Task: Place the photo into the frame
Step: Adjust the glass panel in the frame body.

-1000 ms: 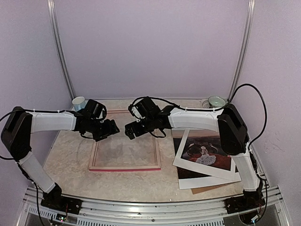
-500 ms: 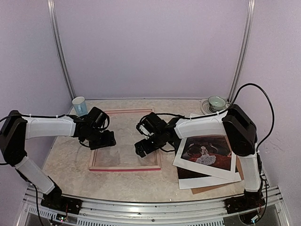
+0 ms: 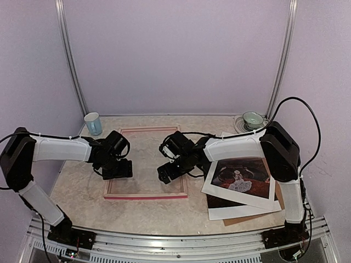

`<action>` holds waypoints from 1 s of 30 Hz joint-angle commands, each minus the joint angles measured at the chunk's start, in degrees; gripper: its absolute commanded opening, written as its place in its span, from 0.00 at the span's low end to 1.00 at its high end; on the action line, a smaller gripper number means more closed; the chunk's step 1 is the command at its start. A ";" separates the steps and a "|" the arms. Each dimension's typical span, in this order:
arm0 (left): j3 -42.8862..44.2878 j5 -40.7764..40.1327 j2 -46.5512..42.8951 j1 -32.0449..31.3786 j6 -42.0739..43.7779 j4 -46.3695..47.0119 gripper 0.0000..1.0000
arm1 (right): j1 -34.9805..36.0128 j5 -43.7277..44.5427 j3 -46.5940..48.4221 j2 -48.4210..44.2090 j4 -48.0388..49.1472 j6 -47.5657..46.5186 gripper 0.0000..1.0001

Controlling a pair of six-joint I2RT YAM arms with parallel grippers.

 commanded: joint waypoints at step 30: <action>-2.86 -3.25 0.05 -0.05 -0.68 1.18 0.80 | 0.90 1.02 3.34 -4.73 -2.88 -0.10 0.99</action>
